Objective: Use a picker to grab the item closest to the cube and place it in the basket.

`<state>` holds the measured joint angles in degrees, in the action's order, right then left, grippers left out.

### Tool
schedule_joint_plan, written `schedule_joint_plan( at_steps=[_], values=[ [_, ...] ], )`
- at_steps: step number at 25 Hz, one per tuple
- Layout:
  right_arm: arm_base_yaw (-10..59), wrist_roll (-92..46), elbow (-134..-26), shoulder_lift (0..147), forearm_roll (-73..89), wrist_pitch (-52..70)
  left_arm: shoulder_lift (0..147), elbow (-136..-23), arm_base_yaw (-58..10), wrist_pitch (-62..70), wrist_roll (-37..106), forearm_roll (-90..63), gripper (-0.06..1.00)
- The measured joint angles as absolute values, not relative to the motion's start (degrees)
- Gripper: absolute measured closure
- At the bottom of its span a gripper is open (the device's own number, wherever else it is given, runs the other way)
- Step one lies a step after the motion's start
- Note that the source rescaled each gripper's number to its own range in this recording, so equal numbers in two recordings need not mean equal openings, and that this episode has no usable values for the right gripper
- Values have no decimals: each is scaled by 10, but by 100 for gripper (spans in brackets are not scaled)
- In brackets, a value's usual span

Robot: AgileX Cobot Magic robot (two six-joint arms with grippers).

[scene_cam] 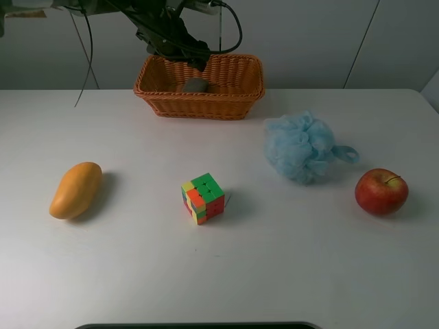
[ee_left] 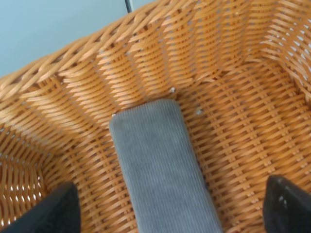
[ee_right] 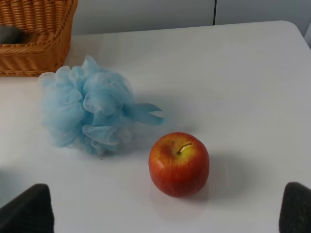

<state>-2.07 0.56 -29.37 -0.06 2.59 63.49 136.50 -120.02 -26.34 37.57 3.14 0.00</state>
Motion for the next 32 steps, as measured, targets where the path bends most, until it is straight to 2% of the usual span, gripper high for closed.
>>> schedule_joint_plan(
  at_steps=[7,12,16,20,27,32],
  values=[
    [-21,6,-294,-1,26,635,1295,-1200,-264,460,31,11,-5],
    [-21,6,-294,-1,26,635,1163,-1201,-283,600,11,37,-5],
    [-21,6,-294,-1,26,635,1045,-1201,-321,683,-25,151,-5],
    [-21,6,-294,-1,26,635,925,-1188,-368,689,-55,264,-5],
    [-21,6,-294,-1,26,635,699,-1048,-393,697,-114,374,-6],
    [-21,6,-294,-1,26,635,559,-908,-344,698,-130,383,-6]
  ],
)
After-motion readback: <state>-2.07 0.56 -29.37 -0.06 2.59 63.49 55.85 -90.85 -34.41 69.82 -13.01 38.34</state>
